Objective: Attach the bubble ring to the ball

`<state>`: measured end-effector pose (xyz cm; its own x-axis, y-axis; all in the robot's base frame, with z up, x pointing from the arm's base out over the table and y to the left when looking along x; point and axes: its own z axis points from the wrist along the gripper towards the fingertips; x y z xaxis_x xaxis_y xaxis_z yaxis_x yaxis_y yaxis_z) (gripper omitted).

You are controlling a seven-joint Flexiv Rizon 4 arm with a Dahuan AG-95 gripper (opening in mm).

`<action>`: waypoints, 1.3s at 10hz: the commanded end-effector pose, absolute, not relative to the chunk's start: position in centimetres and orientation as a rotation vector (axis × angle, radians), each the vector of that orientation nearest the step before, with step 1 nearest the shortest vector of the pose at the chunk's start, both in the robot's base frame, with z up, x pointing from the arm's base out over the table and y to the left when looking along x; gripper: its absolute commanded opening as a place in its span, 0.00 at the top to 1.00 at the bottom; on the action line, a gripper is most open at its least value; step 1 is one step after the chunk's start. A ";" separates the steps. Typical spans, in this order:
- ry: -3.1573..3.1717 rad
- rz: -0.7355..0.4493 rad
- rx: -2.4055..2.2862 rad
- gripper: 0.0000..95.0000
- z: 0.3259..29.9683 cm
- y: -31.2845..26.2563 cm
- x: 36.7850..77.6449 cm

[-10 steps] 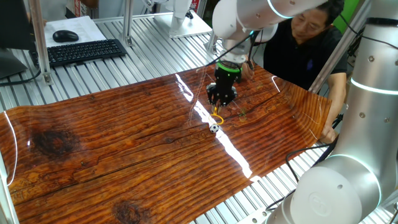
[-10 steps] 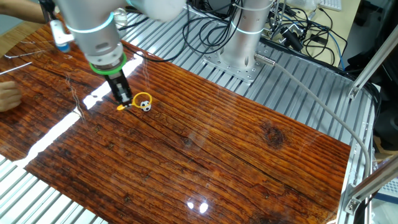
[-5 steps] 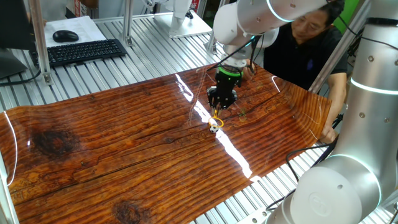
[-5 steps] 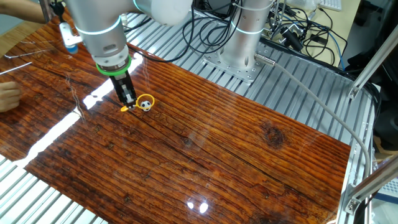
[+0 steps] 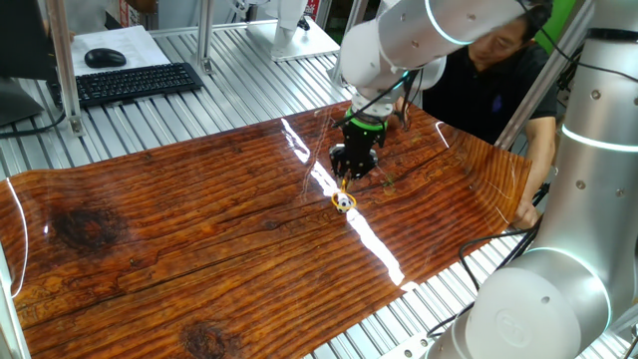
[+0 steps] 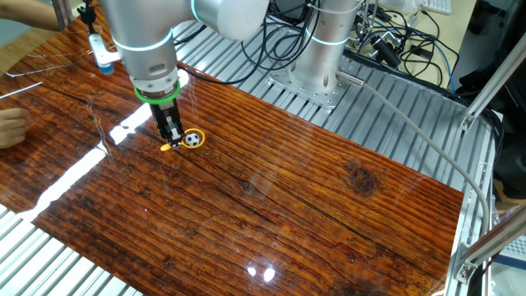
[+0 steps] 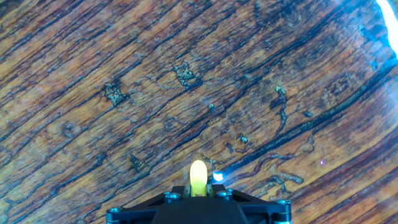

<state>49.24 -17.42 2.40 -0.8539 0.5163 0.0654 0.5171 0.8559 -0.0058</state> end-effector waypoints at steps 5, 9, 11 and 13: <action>-2.985 -0.056 -0.701 1.00 3.3 -18.2 49.1; -3.001 -0.116 -0.641 1.00 5.3 -20.5 50.5; -3.010 -0.120 -0.619 1.00 5.7 -20.1 50.3; -3.007 -0.106 -0.635 1.00 6.3 -19.6 49.8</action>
